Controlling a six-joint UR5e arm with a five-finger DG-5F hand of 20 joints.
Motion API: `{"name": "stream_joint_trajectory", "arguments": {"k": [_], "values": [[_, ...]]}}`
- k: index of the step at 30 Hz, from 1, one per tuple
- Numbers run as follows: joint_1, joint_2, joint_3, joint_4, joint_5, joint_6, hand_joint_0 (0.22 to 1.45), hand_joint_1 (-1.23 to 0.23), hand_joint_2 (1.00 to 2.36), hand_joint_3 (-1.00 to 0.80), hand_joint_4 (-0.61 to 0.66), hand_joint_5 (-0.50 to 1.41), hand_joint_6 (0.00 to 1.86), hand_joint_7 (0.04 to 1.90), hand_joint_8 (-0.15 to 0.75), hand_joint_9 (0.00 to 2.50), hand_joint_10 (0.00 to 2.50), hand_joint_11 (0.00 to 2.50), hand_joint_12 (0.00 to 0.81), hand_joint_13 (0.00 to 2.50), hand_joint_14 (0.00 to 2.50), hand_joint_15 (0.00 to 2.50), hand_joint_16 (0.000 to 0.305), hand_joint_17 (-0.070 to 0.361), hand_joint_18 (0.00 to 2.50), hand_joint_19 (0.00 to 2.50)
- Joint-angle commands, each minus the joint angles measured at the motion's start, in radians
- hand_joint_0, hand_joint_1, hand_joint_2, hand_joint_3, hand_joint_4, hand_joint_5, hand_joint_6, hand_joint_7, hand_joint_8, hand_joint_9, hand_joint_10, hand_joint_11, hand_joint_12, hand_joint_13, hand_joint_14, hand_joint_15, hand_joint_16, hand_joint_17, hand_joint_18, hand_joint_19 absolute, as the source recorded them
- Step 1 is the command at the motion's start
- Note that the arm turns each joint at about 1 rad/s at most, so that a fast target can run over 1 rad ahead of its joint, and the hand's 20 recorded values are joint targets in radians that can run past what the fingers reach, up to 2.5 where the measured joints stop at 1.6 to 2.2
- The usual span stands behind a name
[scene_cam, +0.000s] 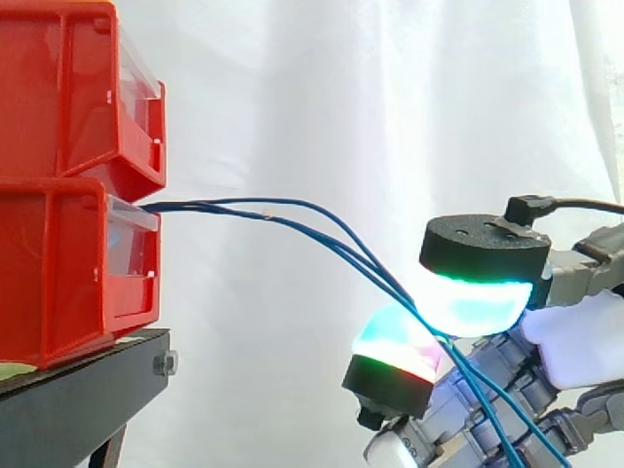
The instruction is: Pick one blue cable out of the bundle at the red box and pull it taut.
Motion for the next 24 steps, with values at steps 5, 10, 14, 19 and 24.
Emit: {"name": "stream_joint_trajectory", "arguments": {"k": [5,10,14,19,24], "values": [[0.0,0.0,0.006,-0.008,0.0,0.0,0.74,-0.88,1.02,-0.26,0.05,-0.17,0.93,1.01,0.344,0.84,0.01,0.42,0.385,0.57,0.01,0.17,0.059,0.132,0.82,0.33],[0.0,0.0,0.006,-0.009,0.0,0.0,0.79,-0.94,1.02,-0.3,0.05,-0.18,0.93,1.07,0.33,0.82,0.01,0.42,0.378,0.56,0.01,0.17,0.058,0.13,0.8,0.34],[0.0,0.0,0.006,-0.013,0.0,0.0,0.82,-0.95,1.01,-0.32,0.04,-0.19,0.93,1.05,0.323,0.8,0.01,0.41,0.378,0.54,0.01,0.18,0.057,0.129,0.76,0.35],[0.0,0.0,0.006,-0.016,0.0,0.0,0.84,-0.94,1.02,-0.32,0.11,-0.21,0.92,0.97,0.279,0.7,0.01,0.36,0.365,0.44,0.0,0.13,0.056,0.127,0.69,0.33],[0.0,0.0,0.004,-0.017,0.0,0.0,0.85,-0.95,1.01,-0.32,0.1,-0.22,0.91,0.92,0.265,0.63,0.01,0.34,0.367,0.4,0.01,0.11,0.056,0.126,0.65,0.32]]}}
